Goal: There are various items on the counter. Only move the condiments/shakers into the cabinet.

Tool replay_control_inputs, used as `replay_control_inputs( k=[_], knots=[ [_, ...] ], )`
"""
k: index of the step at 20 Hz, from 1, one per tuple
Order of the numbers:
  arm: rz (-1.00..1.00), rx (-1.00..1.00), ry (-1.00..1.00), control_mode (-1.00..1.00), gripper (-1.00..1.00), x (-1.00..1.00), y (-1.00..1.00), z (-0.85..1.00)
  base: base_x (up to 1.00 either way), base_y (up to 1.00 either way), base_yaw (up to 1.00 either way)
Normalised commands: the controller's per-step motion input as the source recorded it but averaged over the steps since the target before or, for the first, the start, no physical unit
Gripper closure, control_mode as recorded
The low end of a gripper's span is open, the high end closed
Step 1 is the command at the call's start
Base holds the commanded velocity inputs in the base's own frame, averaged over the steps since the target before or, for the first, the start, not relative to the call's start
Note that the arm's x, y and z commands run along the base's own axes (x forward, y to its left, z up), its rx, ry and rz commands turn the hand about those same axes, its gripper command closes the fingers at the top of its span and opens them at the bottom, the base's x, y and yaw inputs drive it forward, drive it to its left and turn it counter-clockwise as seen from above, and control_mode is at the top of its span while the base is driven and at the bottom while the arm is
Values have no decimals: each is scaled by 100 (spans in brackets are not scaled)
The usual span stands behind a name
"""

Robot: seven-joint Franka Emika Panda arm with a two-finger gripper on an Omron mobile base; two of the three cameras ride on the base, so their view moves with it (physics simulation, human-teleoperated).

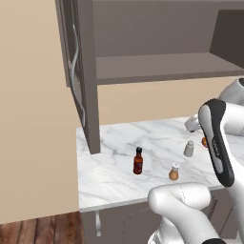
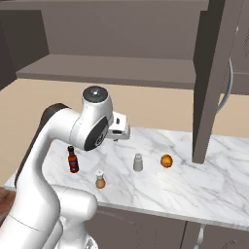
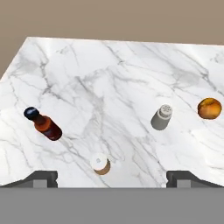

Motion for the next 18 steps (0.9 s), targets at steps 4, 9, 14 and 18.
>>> replay_control_inputs(
  k=[4, 9, 14, 18],
  knots=[
    [24, 0, -1, -100, -100, -1, -50, -35, 0, 0, 0],
    [29, 0, 0, -100, -100, 0, -14, -40, 0, 0, 0],
    [32, 0, -1, -100, -100, 0, 0, -37, 0, 0, 0],
    [34, 0, -2, -100, -100, -2, 0, -34, 0, 0, 0]
  ],
)
